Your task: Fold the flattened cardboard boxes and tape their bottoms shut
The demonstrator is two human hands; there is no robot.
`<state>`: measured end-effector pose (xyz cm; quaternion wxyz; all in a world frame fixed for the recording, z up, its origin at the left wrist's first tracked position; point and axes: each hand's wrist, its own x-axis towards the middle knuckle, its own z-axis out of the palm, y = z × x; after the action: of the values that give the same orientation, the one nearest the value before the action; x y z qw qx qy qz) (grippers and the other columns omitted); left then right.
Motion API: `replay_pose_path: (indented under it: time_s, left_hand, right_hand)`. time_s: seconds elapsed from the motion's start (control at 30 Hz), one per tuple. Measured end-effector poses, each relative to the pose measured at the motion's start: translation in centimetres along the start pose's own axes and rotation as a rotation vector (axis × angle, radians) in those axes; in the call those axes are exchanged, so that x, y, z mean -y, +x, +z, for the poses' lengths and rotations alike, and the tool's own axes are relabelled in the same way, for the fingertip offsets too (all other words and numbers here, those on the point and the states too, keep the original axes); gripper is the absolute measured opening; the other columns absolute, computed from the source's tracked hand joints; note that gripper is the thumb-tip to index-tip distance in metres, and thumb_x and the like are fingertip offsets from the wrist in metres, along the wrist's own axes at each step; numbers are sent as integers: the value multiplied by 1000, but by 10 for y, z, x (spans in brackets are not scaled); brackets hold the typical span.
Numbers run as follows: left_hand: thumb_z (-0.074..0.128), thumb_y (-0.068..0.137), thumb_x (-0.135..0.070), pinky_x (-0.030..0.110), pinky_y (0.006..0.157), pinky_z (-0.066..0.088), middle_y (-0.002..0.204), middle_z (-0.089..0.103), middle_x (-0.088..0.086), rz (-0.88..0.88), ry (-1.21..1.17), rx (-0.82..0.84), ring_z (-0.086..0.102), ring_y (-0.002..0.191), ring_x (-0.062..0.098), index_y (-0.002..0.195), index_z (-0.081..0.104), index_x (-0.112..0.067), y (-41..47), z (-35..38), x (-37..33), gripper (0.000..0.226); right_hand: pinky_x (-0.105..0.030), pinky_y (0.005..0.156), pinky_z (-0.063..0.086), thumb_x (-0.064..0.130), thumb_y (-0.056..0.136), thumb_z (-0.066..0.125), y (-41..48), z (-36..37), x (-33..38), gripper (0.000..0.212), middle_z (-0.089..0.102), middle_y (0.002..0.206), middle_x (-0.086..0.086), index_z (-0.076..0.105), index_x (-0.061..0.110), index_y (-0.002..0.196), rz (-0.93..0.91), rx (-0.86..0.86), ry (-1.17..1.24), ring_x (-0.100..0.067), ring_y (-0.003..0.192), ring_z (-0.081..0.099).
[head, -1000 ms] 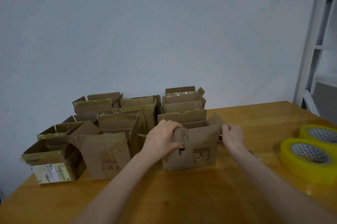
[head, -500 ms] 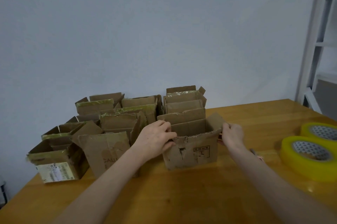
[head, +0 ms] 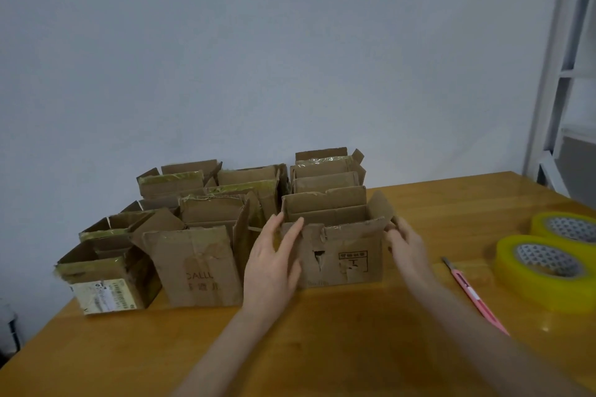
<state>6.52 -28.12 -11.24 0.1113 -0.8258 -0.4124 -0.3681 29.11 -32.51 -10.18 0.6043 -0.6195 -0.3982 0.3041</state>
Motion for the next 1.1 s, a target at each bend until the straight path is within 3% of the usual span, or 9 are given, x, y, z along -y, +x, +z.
replay_pose_path:
  time_s: [0.07,0.13,0.2,0.27,0.33,0.57,0.77,0.93,1.1]
  left_hand:
    - [74,78,-20,17,96,42,148,31,7,-177,-137,48,51,117,13,145,28,-27,-21,4,-9,81]
    - [70,84,-21,-4,78,35,150,23,2,-379,-291,103,48,100,1,146,19,-28,-32,9,-16,81]
    - [66,87,-22,3,91,36,151,23,1,-564,-420,169,43,105,0,149,17,-21,-31,17,-16,79]
    - [67,86,-22,30,106,41,150,31,2,-662,-528,239,44,123,11,150,17,-19,-25,27,-13,81]
    - [68,84,-22,42,107,40,147,37,4,-694,-585,291,40,132,19,150,17,-18,-18,38,-9,83]
    - [70,76,-33,45,106,41,144,41,5,-698,-583,350,41,132,22,150,16,-22,2,59,15,92]
    - [71,77,-32,45,108,38,147,36,4,-664,-559,369,37,134,22,152,8,-25,0,62,20,99]
    - [71,76,-32,46,110,35,150,31,6,-666,-598,424,34,136,24,152,4,-23,11,65,27,102]
    - [66,61,-48,46,111,35,153,27,5,-698,-625,459,32,138,23,152,0,-26,11,63,28,114]
  right_hand:
    - [-30,87,46,8,95,48,-8,1,-10,53,48,135,-1,31,17,144,-21,69,-70,-18,116,49]
    - [-33,92,44,10,93,53,-13,7,-21,59,46,138,-2,27,15,146,-16,77,-178,-21,123,47]
    - [-35,97,44,12,92,55,-16,15,-29,58,48,138,-4,30,15,144,-38,57,-271,-21,124,48]
    - [-39,101,44,11,91,56,-15,22,-36,57,50,136,-5,33,16,142,-66,48,-330,-21,124,48]
    - [-38,102,43,9,91,55,-11,26,-37,56,51,135,-3,33,17,142,-80,60,-356,-21,124,48]
    - [-36,103,39,5,91,52,14,37,-35,73,45,141,-2,14,25,150,-23,173,-343,-22,128,44]
    - [-39,101,43,9,87,57,17,44,-51,76,45,139,-2,16,28,148,-48,139,-397,-21,126,45]
    - [-39,99,44,13,87,56,26,47,-51,83,41,142,-3,5,31,150,-37,152,-411,-23,124,46]
    - [-43,104,42,12,86,59,30,52,-54,86,40,142,-4,4,28,150,-9,151,-385,-23,127,43]
